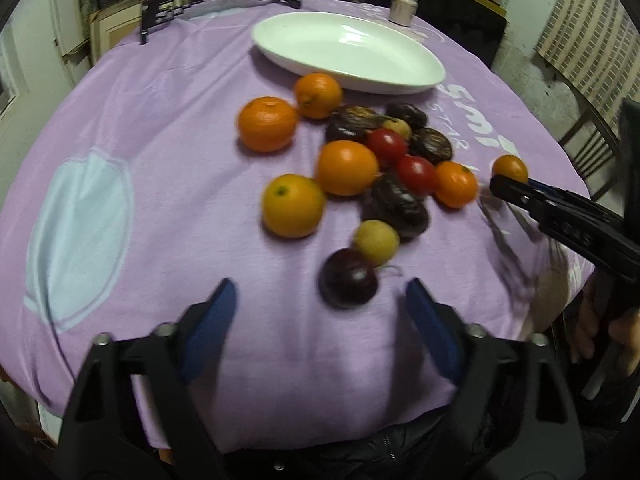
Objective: Organize fruits
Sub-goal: 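Grasp a dark cherry with the left tool while the right tool grasps an orange tomato, then carry the cherry and orange tomato to the white plate and release both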
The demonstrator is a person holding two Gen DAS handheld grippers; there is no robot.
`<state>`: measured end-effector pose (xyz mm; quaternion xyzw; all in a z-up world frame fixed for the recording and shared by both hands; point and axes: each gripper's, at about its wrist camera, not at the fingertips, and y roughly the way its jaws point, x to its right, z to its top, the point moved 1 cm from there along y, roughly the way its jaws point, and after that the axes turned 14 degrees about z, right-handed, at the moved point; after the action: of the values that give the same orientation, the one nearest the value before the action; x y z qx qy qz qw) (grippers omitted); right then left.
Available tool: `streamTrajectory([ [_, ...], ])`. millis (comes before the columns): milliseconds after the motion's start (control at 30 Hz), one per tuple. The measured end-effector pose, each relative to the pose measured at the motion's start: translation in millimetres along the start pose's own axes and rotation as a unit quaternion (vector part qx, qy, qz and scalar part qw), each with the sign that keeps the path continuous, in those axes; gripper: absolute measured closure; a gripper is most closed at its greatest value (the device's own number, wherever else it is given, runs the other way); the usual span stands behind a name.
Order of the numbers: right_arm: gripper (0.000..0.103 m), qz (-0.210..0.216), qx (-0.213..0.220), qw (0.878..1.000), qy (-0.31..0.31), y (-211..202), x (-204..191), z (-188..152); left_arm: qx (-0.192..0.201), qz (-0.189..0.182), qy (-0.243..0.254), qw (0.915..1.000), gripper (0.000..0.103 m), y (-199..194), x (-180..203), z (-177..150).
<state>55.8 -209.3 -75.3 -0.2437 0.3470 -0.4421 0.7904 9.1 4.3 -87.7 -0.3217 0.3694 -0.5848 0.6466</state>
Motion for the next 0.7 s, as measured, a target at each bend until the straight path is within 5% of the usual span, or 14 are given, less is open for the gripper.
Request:
streamTrajectory([
  [100,0.066,-0.001,0.006,1.000,0.008,-12.8,3.6,-7.9,0.004,-0.007,0.011,0.9999,0.036,-0.8,8.4,2.6],
  [233,0.066,0.003,0.011,1.000,0.012,-19.2,6.1,-10.4,0.010,-0.001,0.017,0.9998,0.073,-0.2,13.7,5.4],
  [533,0.066,0.019,0.006,1.000,0.010,-14.9,1.9,-9.0,0.038,-0.006,0.014,0.9992,0.072,-18.7,8.6,10.4],
  [700,0.066,0.029,0.013,0.999,0.004,-15.0,3.2,7.5,0.061,-0.006,0.019,0.9979,0.072,-28.5,4.2,43.0],
])
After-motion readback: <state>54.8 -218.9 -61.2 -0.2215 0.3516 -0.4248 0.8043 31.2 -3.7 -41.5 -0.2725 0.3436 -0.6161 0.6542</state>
